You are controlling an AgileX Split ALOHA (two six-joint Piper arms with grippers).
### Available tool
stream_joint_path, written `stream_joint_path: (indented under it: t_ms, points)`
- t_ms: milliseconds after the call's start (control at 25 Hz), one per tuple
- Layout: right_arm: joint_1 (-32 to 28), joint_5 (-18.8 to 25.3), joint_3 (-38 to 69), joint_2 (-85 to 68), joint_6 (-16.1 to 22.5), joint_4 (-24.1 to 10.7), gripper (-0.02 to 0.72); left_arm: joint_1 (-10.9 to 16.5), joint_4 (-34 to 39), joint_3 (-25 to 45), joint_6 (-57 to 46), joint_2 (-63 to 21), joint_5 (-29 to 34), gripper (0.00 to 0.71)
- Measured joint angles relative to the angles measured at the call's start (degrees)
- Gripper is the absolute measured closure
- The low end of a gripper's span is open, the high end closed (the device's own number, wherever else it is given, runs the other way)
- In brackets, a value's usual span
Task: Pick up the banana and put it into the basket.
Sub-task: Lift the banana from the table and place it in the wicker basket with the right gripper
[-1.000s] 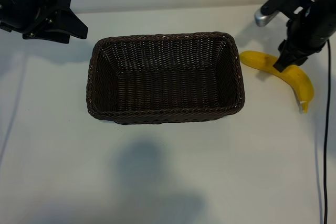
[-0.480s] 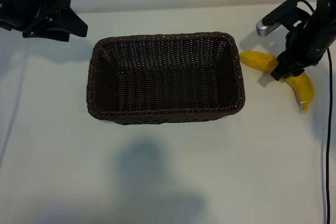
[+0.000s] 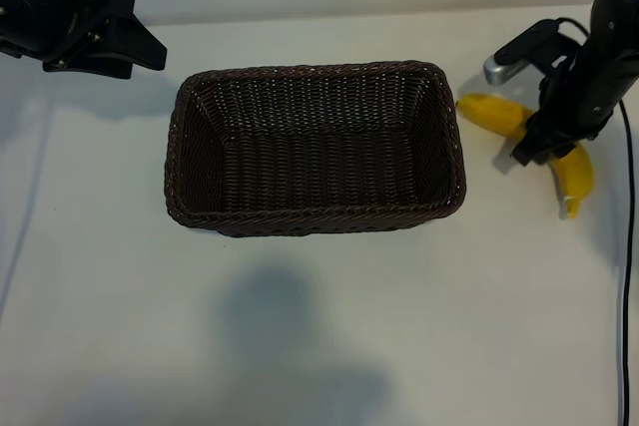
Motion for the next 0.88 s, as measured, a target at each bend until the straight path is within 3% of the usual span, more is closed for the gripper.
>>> stream_joint_path:
  t_ms: [120,280,480,640,760,880]
  points:
    - [0.0,3.76,-2.2,-5.83,0.21,0.92,0.279,0.0,0.0,0.0,0.0,0.0,-0.81,0.203]
    - [0.0,8.73,-7.38,-14.5,0.23,6.2,0.279,0.0,0.0,0.0,0.0,0.0,-1.62,0.203]
    - [1.16,14.2,-9.92,-19.19,-3.89,18.01,0.279,0.0,0.0,0.0,0.0,0.0,-1.57,0.203]
    - [6.84,15.3,-9.92,-19.3,-7.61,25.98,0.279,0.0,0.0,0.0,0.0,0.0,-1.12,0.203]
    - [11.31,15.3,-9.92,-19.08,-8.02,28.57,0.279,0.0,0.0,0.0,0.0,0.0,-0.15,0.203]
    - [13.99,15.37,-9.92,-17.57,-7.42,29.07,0.279,0.0,0.0,0.0,0.11,0.0,0.84,0.203]
